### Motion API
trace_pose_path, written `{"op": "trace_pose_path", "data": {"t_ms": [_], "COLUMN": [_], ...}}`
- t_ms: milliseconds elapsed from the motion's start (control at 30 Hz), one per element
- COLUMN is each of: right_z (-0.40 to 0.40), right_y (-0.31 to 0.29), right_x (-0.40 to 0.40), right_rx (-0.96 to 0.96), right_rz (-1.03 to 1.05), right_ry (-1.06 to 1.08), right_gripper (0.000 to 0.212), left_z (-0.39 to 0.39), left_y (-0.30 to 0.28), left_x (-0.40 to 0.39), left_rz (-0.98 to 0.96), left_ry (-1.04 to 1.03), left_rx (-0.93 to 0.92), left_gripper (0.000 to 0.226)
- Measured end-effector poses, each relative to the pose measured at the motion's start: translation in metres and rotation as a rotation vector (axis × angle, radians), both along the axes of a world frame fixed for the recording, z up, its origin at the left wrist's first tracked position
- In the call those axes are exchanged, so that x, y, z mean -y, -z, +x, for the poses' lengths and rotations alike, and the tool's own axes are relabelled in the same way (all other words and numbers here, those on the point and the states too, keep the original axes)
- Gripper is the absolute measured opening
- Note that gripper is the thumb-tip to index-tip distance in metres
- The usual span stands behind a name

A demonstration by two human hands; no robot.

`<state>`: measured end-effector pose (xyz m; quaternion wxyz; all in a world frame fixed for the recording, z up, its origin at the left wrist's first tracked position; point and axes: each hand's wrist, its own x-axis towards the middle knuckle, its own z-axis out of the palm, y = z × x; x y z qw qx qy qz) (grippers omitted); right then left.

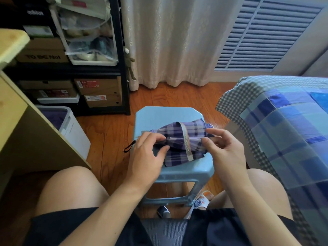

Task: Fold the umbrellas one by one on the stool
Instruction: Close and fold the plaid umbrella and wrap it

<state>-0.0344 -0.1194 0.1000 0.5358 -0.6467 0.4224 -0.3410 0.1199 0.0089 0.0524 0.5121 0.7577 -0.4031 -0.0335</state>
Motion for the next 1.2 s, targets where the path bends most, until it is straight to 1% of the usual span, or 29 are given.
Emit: {"op": "trace_pose_path", "data": {"t_ms": [100, 200, 300, 500, 667, 867, 1033, 1100, 1133, 1200], "right_z": [0.0, 0.002, 0.004, 0.007, 0.005, 0.006, 0.007, 0.008, 0.008, 0.008], "right_y": [0.005, 0.01, 0.011, 0.007, 0.009, 0.009, 0.008, 0.007, 0.007, 0.005], "right_x": [-0.001, 0.0, -0.001, -0.002, -0.001, -0.002, -0.001, 0.0, 0.001, 0.002], "right_rx": [0.049, 0.082, 0.117, 0.121, 0.1, 0.095, 0.1, 0.097, 0.092, 0.075], "right_rz": [0.112, 0.172, 0.202, 0.177, 0.137, 0.126, 0.128, 0.126, 0.127, 0.125], "right_ry": [0.035, 0.058, 0.088, 0.089, 0.089, 0.082, 0.099, 0.111, 0.116, 0.115], "right_gripper": [0.024, 0.032, 0.031, 0.026, 0.026, 0.027, 0.022, 0.022, 0.022, 0.023], "left_z": [-0.001, -0.002, -0.001, -0.002, -0.004, -0.005, -0.009, -0.009, -0.008, -0.007], "left_y": [-0.002, 0.0, 0.001, 0.0, -0.003, -0.002, -0.006, -0.007, -0.007, -0.007], "left_x": [-0.001, -0.003, -0.004, 0.0, -0.001, 0.0, 0.001, 0.001, 0.0, -0.002], "left_rz": [-0.004, 0.012, 0.029, -0.015, -0.025, -0.018, -0.016, -0.014, -0.011, -0.015], "left_ry": [0.004, -0.016, -0.021, 0.016, -0.055, -0.03, -0.088, -0.043, 0.002, 0.107], "left_rx": [-0.002, -0.038, -0.036, 0.001, -0.08, -0.055, 0.024, 0.047, 0.02, -0.119], "left_gripper": [0.019, 0.015, 0.013, 0.019, 0.024, 0.022, 0.027, 0.035, 0.037, 0.035]}}
